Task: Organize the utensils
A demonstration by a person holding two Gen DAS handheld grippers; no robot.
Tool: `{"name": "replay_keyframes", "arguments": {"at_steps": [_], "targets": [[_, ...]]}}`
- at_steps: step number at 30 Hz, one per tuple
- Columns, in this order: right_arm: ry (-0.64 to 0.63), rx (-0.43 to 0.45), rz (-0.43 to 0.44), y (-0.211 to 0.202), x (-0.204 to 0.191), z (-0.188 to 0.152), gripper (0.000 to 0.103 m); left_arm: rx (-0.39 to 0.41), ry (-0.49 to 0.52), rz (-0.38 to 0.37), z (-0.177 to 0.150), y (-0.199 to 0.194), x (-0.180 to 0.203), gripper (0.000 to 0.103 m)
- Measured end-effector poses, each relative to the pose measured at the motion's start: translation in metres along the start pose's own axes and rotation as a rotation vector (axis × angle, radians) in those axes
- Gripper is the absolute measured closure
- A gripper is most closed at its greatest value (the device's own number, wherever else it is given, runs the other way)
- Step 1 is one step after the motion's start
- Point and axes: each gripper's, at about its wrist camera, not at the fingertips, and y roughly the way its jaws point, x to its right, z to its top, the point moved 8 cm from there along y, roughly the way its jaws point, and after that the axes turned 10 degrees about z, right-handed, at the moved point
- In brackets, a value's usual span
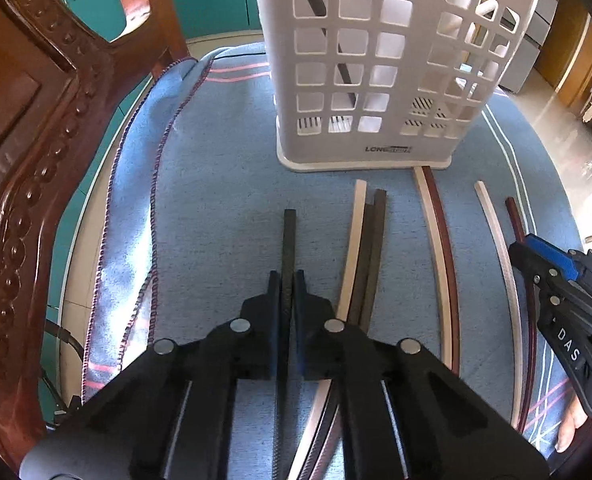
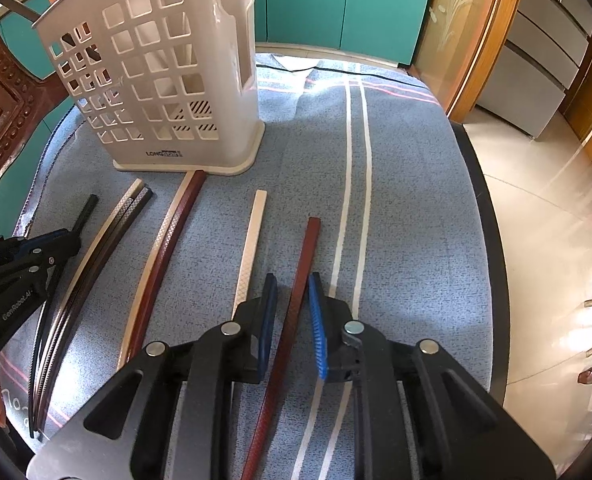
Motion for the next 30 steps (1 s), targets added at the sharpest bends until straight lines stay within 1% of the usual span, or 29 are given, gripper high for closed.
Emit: {"name": "replay_keyframes", "arguments": {"at_steps": [3, 6, 7, 8, 10, 11, 14, 16, 20, 23, 25, 26, 29, 30], "targets": [[-0.001, 0.001, 0.006, 0.0, 0.0, 0.0, 0.084, 0.013, -0.02, -0.014, 0.003, -0.004, -0.002, 0.096], [0.007, 0.001, 0.019, 0.0, 0.0, -0.001, 0.085, 0.055, -0.044, -0.033, 0.01, -0.019, -0.006, 0.096], [0.01, 0.0, 0.025, -0.001, 0.0, -0.001, 0.087, 0.069, -0.053, -0.042, 0.013, -0.024, -0.008, 0.096], [0.015, -0.001, 0.033, -0.001, 0.0, -0.001, 0.093, 0.089, -0.064, -0.053, 0.016, -0.031, -0.01, 0.096], [0.029, 0.006, 0.085, -0.005, -0.004, 0.0, 0.095, 0.121, -0.083, -0.064, 0.022, -0.042, -0.015, 0.096], [0.025, 0.025, 0.1, -0.011, -0.007, 0.002, 0.095, 0.141, -0.093, -0.072, 0.024, -0.05, -0.018, 0.096], [0.007, 0.096, 0.128, -0.034, -0.011, 0.012, 0.096, 0.192, -0.117, -0.095, 0.028, -0.07, -0.025, 0.096], [0.02, 0.158, 0.179, -0.058, -0.014, 0.02, 0.096, 0.225, -0.132, -0.106, 0.03, -0.082, -0.031, 0.096], [0.029, 0.272, 0.285, -0.114, -0.018, 0.031, 0.096, 0.256, -0.161, -0.12, 0.033, -0.097, -0.036, 0.096], [0.027, 0.336, 0.33, -0.149, -0.024, 0.038, 0.096, 0.287, -0.179, -0.137, 0.038, -0.108, -0.043, 0.096], [0.024, 0.394, 0.361, -0.177, -0.029, 0.047, 0.096, 0.312, -0.189, -0.145, 0.039, -0.115, -0.046, 0.096], [0.025, 0.431, 0.391, -0.194, -0.033, 0.054, 0.096, 0.325, -0.196, -0.152, 0.041, -0.119, -0.048, 0.096], [0.026, 0.534, 0.425, -0.232, -0.037, 0.072, 0.096, 0.351, -0.217, -0.171, 0.043, -0.127, -0.052, 0.096], [0.028, 0.601, 0.427, -0.251, -0.039, 0.085, 0.096, 0.36, -0.223, -0.178, 0.044, -0.13, -0.054, 0.096]]}}
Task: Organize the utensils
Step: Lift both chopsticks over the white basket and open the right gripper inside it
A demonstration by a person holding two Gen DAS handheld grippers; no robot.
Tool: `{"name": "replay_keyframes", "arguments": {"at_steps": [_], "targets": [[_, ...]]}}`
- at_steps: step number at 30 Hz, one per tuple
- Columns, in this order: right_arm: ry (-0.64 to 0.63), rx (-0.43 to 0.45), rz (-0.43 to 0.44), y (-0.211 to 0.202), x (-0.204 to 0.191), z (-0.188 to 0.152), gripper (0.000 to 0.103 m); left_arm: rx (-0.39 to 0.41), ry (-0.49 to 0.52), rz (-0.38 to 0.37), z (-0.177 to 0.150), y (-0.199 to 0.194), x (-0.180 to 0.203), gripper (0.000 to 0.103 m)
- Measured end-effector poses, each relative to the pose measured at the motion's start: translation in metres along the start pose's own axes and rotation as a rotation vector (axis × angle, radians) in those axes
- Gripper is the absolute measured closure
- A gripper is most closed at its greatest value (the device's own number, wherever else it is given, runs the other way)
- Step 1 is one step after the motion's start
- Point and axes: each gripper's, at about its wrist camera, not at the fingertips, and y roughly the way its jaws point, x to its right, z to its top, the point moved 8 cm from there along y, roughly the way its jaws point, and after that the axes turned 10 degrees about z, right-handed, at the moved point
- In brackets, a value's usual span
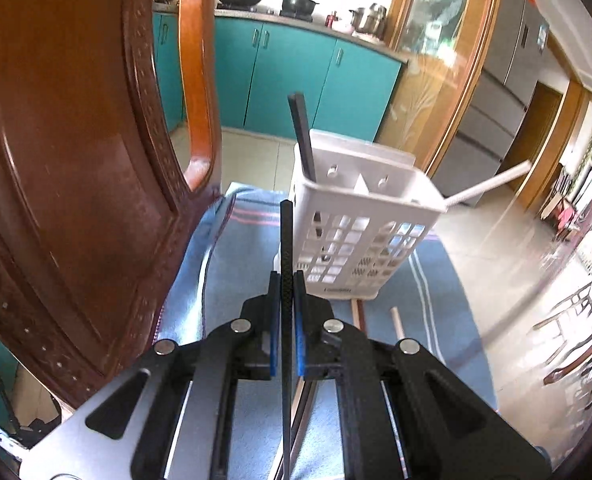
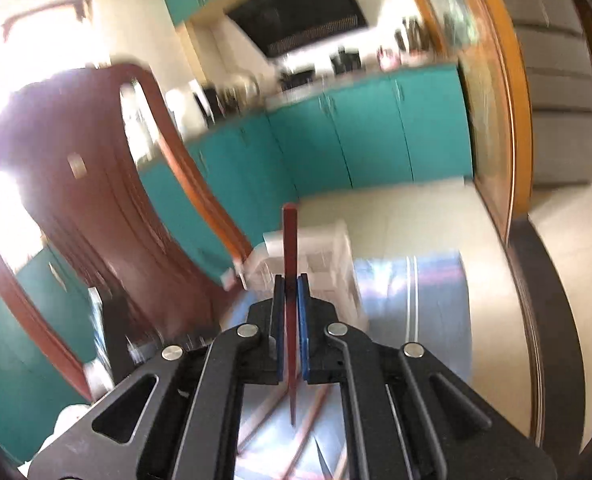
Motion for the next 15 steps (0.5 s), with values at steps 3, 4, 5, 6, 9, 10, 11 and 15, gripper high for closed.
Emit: {"name": "replay_keyframes", "arguments": {"at_steps": [3, 4, 5, 6, 9, 10, 11, 15], "targets": [[-0.018, 0.169, -0.047, -0.014, -0.011, 0.044, 0.096, 0.021, -0.017, -0.014, 0.005, -0.004, -0.002, 0.096], [-0.024, 0.211, -0.056, -0.016, -0.013, 0.054, 0.096, 0.03, -0.023, -0.021, 0.007, -0.006, -0.003, 0.096], [-0.032, 0.261, -0.065, -0.02, -0.015, 0.064, 0.096, 0.036, -0.026, -0.025, 0.007, -0.009, -0.004, 0.096], [-0.051, 0.323, -0.09, -0.017, -0.017, 0.075, 0.096, 0.042, -0.03, -0.027, 0.009, -0.01, -0.005, 0.096], [-0.077, 0.397, -0.161, 0.002, -0.011, 0.085, 0.096, 0.061, -0.045, -0.037, 0.013, -0.014, -0.01, 0.096], [-0.077, 0.397, -0.18, 0.013, -0.006, 0.084, 0.096, 0.07, -0.049, -0.038, 0.013, -0.019, -0.012, 0.096], [-0.076, 0.375, -0.2, 0.031, 0.0, 0.081, 0.096, 0.082, -0.054, -0.04, 0.015, -0.022, -0.015, 0.096], [-0.081, 0.244, -0.235, 0.078, 0.016, 0.059, 0.096, 0.118, -0.08, -0.056, 0.023, -0.033, -0.024, 0.096]]}}
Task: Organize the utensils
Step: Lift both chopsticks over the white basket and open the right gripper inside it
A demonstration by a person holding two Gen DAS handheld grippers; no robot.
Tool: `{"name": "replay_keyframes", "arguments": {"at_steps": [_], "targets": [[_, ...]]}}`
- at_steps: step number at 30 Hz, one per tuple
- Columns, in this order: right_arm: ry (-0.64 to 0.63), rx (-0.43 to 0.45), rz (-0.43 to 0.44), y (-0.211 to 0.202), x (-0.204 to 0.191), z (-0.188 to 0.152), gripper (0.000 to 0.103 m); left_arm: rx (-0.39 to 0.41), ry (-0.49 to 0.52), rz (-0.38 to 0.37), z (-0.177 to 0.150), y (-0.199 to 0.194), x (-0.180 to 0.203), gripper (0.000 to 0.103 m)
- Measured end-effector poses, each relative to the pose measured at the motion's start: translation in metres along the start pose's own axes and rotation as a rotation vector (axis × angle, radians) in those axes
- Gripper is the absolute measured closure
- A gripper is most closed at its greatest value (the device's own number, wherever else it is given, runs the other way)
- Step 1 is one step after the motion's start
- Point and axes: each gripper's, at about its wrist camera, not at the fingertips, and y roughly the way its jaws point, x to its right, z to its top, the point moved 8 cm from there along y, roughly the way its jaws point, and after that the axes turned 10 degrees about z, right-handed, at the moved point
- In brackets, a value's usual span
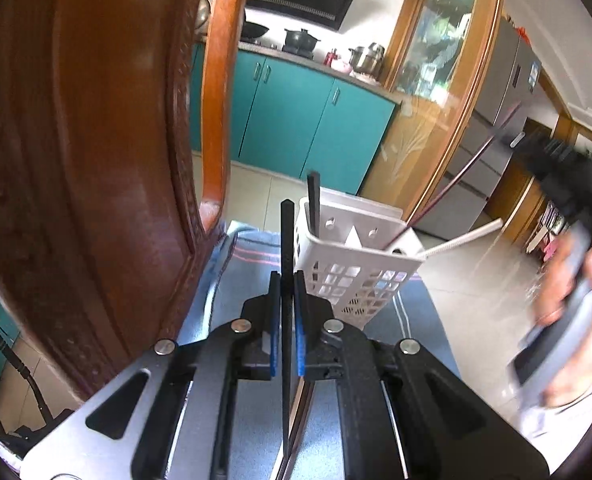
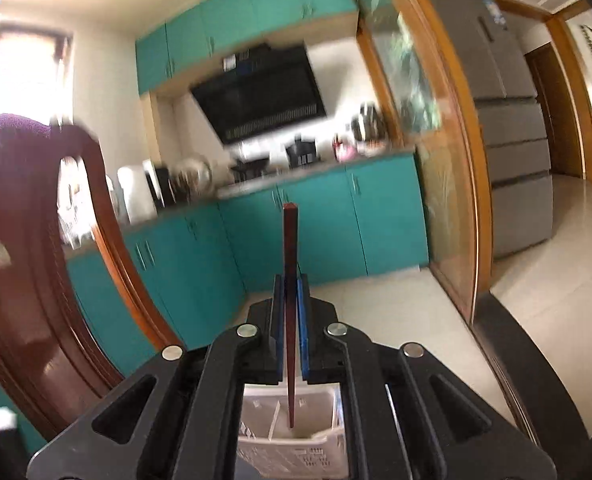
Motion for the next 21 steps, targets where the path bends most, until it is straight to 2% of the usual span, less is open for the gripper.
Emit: {"name": "replay_keyframes", "arguments": {"at_steps": [5, 7, 9, 13, 15, 18, 21], "targets": [[-0.045, -0.112, -0.016, 0.023, 0.0, -0.038, 0.096, 0.036, -0.032, -0.017, 0.007, -0.012, -0.008, 0.096], [-0.037, -0.117, -0.008, 0.016, -0.001, -0.04, 0.093, 0.045, -0.035, -0.022, 0.009, -0.014, -0.009, 0.096], [-0.022, -0.094, 0.004, 0.007, -0.001, -0.037, 0.073, 0.059, -0.034, -0.026, 0.009, -0.019, -0.009, 0.096], [0.011, 0.008, 0.023, -0.037, -0.001, -0.026, 0.058, 0.081, -0.038, -0.044, 0.013, -0.026, -0.005, 0.096], [0.021, 0.078, 0.015, -0.065, 0.008, -0.026, 0.049, 0.12, -0.021, -0.052, 0.022, -0.038, 0.0, 0.096], [0.02, 0.13, -0.03, -0.092, 0.026, -0.036, 0.046, 0.187, -0.017, -0.069, 0.047, -0.061, 0.007, 0.096], [0.041, 0.099, -0.072, -0.099, 0.048, -0.054, 0.046, 0.273, -0.039, -0.112, 0.08, -0.087, 0.013, 0.096]]}}
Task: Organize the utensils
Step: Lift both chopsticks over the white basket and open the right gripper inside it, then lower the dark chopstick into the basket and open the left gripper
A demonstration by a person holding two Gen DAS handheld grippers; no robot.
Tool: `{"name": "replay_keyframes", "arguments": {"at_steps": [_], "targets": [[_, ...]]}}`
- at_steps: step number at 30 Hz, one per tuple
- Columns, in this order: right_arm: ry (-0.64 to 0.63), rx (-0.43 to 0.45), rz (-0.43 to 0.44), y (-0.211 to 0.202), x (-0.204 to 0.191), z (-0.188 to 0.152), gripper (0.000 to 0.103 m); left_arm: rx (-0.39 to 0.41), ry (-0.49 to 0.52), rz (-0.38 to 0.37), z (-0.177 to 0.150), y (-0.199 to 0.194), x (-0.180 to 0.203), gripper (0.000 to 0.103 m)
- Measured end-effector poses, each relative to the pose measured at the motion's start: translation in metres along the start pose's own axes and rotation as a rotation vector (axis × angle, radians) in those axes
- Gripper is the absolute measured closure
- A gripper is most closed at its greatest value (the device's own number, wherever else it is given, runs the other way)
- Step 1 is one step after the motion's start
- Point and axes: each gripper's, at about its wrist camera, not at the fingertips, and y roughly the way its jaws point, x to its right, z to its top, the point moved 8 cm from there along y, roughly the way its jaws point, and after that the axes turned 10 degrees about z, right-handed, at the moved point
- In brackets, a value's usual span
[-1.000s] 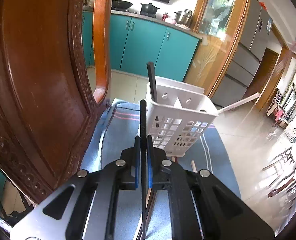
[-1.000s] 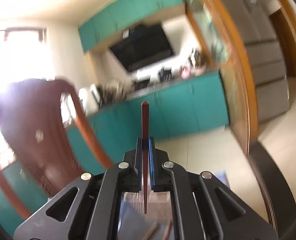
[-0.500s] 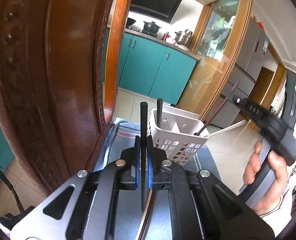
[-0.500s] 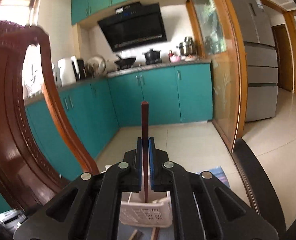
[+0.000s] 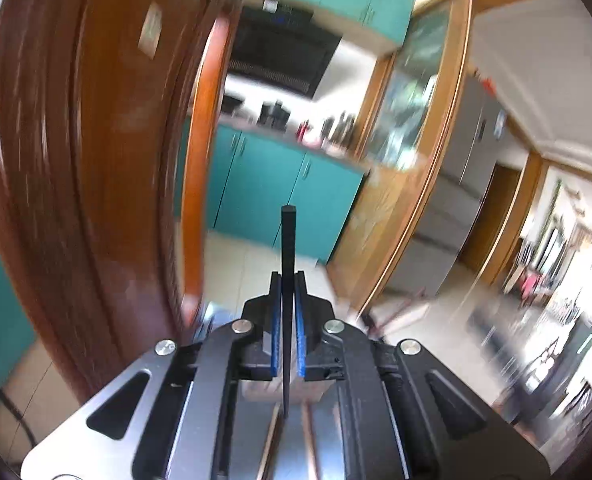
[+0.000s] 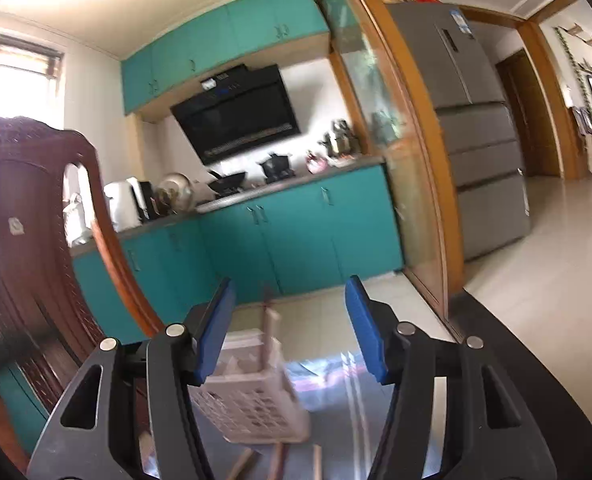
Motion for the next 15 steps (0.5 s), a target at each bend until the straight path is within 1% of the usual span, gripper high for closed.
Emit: {"name": "replay_keyframes", "arguments": {"at_steps": [4, 6, 9, 11, 15], "targets": [[0.049, -0.104, -0.008, 0.012, 0.012, -0.032, 0.046, 0.09, -0.043, -0.017, 0.043, 0.0, 0.01, 0.096], [0.048, -0.16, 0.008, 0.021, 0.007, -0.046, 0.046, 0.128, -0.055, -0.001, 0.054, 0.003, 0.012, 0.096], [0.023, -0.234, 0.056, 0.03, -0.009, -0.064, 0.046, 0.161, -0.08, 0.018, 0.06, 0.016, 0.012, 0.096], [0.001, -0.285, 0.094, 0.036, -0.02, -0.076, 0.046, 0.145, -0.095, 0.051, 0.055, 0.034, 0.009, 0.096], [-0.052, -0.351, 0.109, 0.044, -0.031, -0.094, 0.046, 0.05, -0.094, 0.097, 0.027, 0.076, 0.006, 0.096]]}}
